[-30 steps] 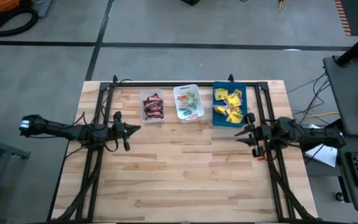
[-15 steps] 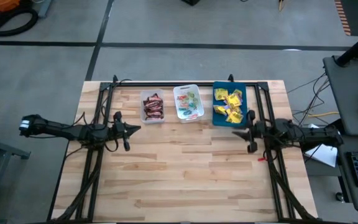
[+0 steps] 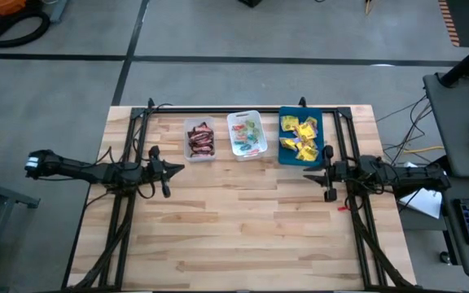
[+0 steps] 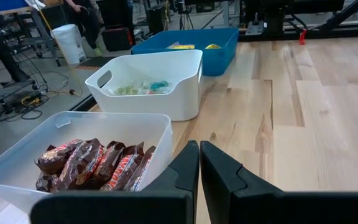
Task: Sort candy
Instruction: Return to Home Position
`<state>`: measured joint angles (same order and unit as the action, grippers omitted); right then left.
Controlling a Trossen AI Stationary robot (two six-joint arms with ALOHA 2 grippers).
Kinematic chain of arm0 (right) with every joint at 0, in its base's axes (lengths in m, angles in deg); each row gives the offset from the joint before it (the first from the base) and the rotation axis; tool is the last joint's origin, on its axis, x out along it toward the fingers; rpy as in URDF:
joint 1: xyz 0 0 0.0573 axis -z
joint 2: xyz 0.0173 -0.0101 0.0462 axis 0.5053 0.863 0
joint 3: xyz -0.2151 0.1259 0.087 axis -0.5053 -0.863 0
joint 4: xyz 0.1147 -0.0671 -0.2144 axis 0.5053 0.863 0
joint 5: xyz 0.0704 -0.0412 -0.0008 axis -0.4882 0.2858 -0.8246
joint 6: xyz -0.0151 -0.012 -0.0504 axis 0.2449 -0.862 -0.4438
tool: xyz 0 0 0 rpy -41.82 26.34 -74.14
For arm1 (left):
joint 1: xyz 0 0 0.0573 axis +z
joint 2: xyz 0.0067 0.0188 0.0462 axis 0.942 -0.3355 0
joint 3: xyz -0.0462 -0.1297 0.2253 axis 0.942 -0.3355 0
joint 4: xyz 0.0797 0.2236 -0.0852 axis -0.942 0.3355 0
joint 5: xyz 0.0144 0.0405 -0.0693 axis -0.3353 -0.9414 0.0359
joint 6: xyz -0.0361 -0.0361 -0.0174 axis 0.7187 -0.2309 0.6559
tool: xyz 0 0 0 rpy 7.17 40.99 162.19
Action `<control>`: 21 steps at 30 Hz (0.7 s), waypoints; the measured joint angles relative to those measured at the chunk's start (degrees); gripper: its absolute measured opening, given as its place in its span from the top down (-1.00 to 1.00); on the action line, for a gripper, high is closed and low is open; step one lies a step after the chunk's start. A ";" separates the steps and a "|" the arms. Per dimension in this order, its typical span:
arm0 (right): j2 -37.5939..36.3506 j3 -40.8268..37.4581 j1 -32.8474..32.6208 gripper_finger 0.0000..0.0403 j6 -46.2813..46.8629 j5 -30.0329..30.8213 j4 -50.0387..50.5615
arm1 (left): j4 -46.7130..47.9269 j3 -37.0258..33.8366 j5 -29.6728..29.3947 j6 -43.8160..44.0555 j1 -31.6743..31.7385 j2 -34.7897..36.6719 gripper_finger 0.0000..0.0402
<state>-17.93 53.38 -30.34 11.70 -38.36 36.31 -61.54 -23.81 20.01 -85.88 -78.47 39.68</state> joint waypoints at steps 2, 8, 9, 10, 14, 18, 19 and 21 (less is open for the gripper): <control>0.01 0.03 0.00 0.63 0.00 0.00 -0.01 | 0.00 0.00 -0.01 0.01 0.00 -0.05 1.00; -0.03 0.04 0.00 0.65 0.00 0.04 -0.10 | 0.00 0.00 -0.02 -0.01 0.00 -0.21 1.00; -0.03 0.03 0.00 0.65 0.00 0.04 -0.11 | 0.00 0.00 -0.01 0.01 0.00 -0.20 1.00; -0.06 0.04 0.00 0.64 0.00 0.04 -0.13 | -0.02 0.00 -0.01 0.00 0.00 -0.23 1.00; -0.01 0.04 0.00 0.61 0.00 0.04 -0.14 | -0.02 0.00 -0.02 -0.01 0.00 -0.26 1.00; -0.03 0.04 0.00 0.58 -0.01 0.04 -0.18 | 0.00 0.00 -0.02 -0.01 0.00 -0.26 1.00; -0.02 0.03 0.00 0.58 -0.01 0.04 -0.20 | 0.00 0.00 -0.02 0.01 0.00 -0.26 1.00; -0.01 0.04 0.00 0.57 0.00 0.04 -0.23 | 0.00 0.00 -0.02 0.00 0.00 -0.26 1.00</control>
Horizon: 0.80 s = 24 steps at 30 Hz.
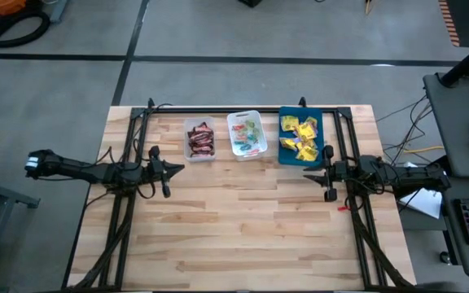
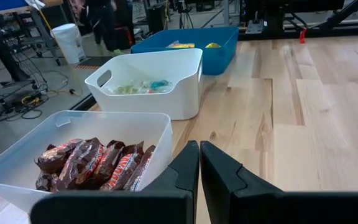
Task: Sort candy
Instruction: Return to Home Position
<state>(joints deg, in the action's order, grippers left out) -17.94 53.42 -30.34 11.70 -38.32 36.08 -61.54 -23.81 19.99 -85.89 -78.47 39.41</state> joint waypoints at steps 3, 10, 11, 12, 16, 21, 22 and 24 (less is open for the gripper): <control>-0.02 0.00 0.00 0.58 0.00 0.00 -0.06 | 0.00 0.00 0.00 0.00 0.00 0.00 1.00; 0.00 -0.01 0.00 0.64 0.00 0.00 -0.08 | 0.00 0.00 0.00 0.01 0.00 0.00 1.00; 0.00 0.00 0.00 0.65 -0.02 0.00 -0.08 | 0.00 0.00 0.01 0.01 0.00 0.00 1.00; -0.02 0.00 0.00 0.66 -0.02 -0.02 -0.08 | 0.00 0.00 0.01 0.01 0.00 0.00 1.00; -0.01 -0.01 0.00 0.66 0.00 0.00 -0.08 | 0.00 0.00 0.00 0.01 0.00 0.00 1.00; 0.00 0.00 0.00 0.66 0.00 -0.01 -0.08 | 0.00 0.00 0.00 0.01 -0.01 0.00 1.00; -0.01 0.00 0.00 0.66 0.00 -0.02 -0.08 | 0.00 0.00 0.01 0.01 0.00 0.00 1.00; 0.00 0.00 0.00 0.66 0.00 -0.02 -0.08 | 0.00 0.00 0.00 0.01 0.00 0.00 1.00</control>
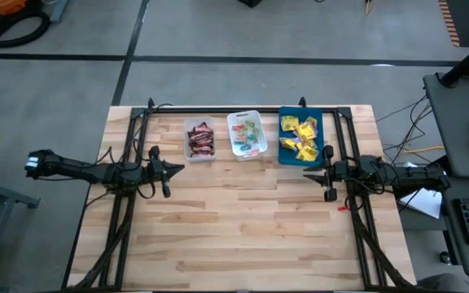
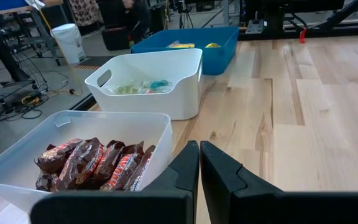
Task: Sort candy
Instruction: Return to Home Position
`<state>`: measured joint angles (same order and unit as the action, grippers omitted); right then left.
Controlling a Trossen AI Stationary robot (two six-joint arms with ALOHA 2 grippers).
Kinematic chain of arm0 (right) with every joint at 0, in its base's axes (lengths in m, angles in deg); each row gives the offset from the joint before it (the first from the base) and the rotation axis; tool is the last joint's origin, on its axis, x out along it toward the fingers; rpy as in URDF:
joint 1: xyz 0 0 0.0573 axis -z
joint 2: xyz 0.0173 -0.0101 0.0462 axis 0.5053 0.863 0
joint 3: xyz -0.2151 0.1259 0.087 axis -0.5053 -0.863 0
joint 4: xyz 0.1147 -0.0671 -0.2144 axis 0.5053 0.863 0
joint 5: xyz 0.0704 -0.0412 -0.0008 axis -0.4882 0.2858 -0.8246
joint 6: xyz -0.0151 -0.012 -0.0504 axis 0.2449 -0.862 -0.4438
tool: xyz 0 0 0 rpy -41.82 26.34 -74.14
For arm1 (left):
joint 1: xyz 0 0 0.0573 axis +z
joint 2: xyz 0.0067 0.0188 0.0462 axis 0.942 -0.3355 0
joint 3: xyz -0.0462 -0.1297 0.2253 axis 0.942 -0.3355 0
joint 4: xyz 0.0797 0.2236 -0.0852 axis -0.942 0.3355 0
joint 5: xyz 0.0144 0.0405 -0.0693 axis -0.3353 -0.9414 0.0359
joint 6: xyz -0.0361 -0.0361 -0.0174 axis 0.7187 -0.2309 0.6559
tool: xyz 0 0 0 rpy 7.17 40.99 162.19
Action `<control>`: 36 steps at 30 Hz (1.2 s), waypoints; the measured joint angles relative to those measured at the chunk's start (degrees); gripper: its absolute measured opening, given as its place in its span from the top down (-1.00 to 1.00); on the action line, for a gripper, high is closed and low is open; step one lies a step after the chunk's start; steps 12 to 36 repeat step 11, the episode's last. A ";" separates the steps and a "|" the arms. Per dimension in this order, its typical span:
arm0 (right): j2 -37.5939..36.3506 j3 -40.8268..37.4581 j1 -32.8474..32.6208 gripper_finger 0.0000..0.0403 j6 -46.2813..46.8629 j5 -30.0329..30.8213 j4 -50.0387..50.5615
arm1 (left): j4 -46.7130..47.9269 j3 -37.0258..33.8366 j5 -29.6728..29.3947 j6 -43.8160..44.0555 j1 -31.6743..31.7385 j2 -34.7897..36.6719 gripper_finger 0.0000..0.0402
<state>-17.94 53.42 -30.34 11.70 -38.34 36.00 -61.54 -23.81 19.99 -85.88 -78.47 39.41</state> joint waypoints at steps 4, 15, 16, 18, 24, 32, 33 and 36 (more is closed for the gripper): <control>0.00 0.00 0.00 0.62 0.00 0.01 0.00 | 0.00 0.00 0.00 0.00 0.00 0.00 1.00; 0.00 0.00 0.00 0.57 0.00 0.00 0.00 | 0.00 0.00 0.01 -0.01 0.00 0.00 1.00; 0.00 0.00 0.00 0.57 0.00 0.00 0.00 | 0.00 0.00 0.01 -0.01 0.00 0.00 1.00; 0.00 0.00 0.00 0.57 0.00 0.00 0.00 | 0.00 0.00 0.01 -0.01 0.00 0.00 1.00; 0.00 0.00 0.00 0.57 0.00 0.00 0.00 | 0.00 0.00 0.01 -0.01 0.00 0.00 1.00; 0.00 0.00 0.00 0.57 0.00 0.00 0.00 | 0.00 0.00 0.01 -0.01 0.00 0.00 1.00; 0.00 0.00 0.00 0.57 0.00 0.00 0.00 | 0.00 0.00 0.01 -0.01 0.00 0.00 1.00; 0.00 0.00 0.00 0.57 0.00 0.00 0.00 | 0.00 0.00 0.01 -0.01 0.00 0.00 1.00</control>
